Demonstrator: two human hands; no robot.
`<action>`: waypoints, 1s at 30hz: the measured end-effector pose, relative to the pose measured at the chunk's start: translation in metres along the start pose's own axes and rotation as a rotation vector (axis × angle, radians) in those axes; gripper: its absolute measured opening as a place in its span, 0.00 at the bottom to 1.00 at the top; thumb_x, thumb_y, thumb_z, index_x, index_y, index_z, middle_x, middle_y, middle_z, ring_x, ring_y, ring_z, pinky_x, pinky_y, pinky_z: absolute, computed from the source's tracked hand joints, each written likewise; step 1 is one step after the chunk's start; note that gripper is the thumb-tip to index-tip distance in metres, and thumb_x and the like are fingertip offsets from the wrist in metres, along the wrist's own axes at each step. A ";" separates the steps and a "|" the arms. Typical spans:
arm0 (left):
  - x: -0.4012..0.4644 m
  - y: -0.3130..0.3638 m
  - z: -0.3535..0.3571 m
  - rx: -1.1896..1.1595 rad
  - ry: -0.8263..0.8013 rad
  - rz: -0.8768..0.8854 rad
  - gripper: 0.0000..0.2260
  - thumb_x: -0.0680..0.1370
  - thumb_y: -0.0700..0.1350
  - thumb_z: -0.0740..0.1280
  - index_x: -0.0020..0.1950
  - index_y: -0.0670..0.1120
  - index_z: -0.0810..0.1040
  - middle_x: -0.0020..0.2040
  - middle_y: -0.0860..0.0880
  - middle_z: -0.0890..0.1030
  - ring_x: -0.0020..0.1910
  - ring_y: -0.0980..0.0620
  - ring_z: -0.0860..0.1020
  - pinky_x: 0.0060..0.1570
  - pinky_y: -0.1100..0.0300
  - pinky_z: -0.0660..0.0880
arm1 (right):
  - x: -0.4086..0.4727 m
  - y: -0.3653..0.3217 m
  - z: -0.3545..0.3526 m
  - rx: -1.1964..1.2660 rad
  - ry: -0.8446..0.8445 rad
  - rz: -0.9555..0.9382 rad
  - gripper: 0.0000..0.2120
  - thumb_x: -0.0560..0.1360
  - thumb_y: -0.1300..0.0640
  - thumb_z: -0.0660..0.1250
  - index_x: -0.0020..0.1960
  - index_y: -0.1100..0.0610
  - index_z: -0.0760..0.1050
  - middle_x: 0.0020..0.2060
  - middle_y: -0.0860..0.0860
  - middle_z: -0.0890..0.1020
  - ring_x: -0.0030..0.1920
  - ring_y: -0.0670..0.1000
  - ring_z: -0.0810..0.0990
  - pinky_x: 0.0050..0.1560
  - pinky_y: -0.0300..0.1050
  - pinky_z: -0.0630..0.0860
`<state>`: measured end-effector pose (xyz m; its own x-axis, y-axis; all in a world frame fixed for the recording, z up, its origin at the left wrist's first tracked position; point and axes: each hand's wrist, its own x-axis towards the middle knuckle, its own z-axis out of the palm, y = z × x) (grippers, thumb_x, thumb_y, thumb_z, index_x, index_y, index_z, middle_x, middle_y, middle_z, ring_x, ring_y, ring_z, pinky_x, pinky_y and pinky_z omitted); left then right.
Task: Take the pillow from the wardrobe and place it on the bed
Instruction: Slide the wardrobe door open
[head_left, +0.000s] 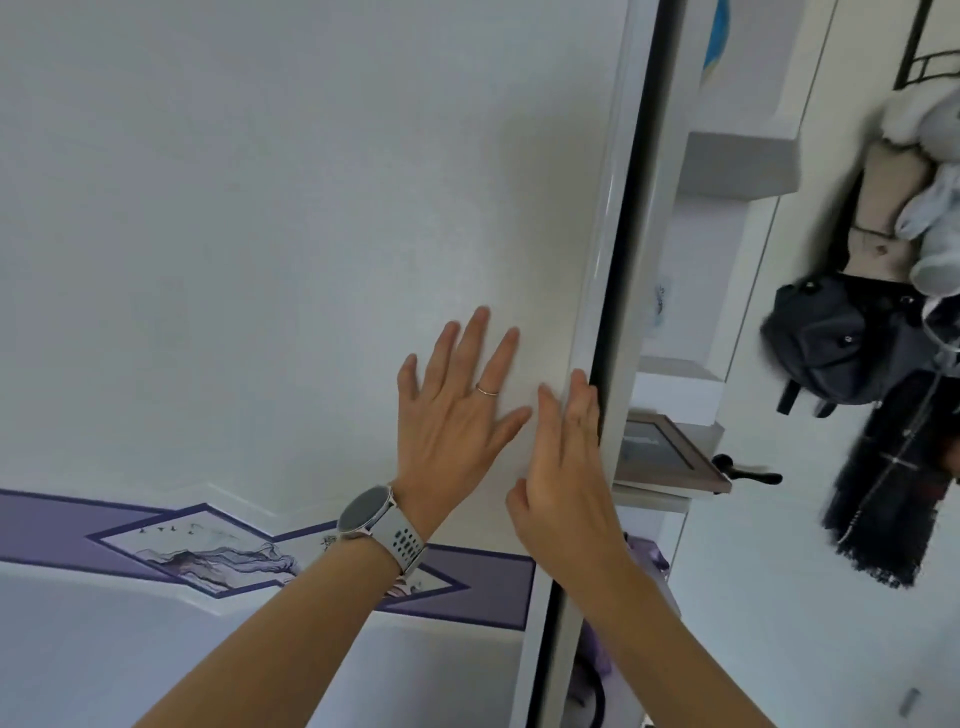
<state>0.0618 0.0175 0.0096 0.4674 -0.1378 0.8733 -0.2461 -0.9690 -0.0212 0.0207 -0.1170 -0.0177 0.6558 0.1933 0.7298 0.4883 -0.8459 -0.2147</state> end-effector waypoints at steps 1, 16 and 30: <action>-0.002 -0.005 0.004 0.021 -0.010 0.018 0.34 0.77 0.64 0.56 0.79 0.53 0.51 0.79 0.46 0.53 0.76 0.44 0.54 0.65 0.38 0.62 | 0.001 -0.001 0.001 0.028 0.001 0.009 0.43 0.70 0.66 0.65 0.78 0.58 0.46 0.78 0.59 0.37 0.77 0.55 0.34 0.72 0.35 0.40; -0.007 -0.058 0.023 0.077 0.104 0.116 0.32 0.78 0.67 0.48 0.79 0.54 0.50 0.79 0.51 0.49 0.75 0.46 0.58 0.66 0.45 0.60 | 0.012 -0.035 0.040 -0.217 0.029 0.005 0.45 0.64 0.53 0.65 0.78 0.58 0.53 0.75 0.71 0.42 0.74 0.71 0.37 0.72 0.65 0.46; -0.018 -0.151 0.016 0.249 0.198 0.136 0.33 0.79 0.65 0.51 0.79 0.52 0.49 0.79 0.47 0.53 0.77 0.45 0.54 0.69 0.45 0.56 | 0.032 -0.087 0.090 -0.292 0.133 -0.144 0.27 0.80 0.62 0.40 0.77 0.58 0.59 0.72 0.72 0.54 0.72 0.73 0.51 0.70 0.63 0.54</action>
<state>0.1039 0.1632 -0.0110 0.2644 -0.2502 0.9314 -0.0684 -0.9682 -0.2407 0.0505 0.0072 -0.0341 0.5024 0.2705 0.8213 0.3722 -0.9249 0.0769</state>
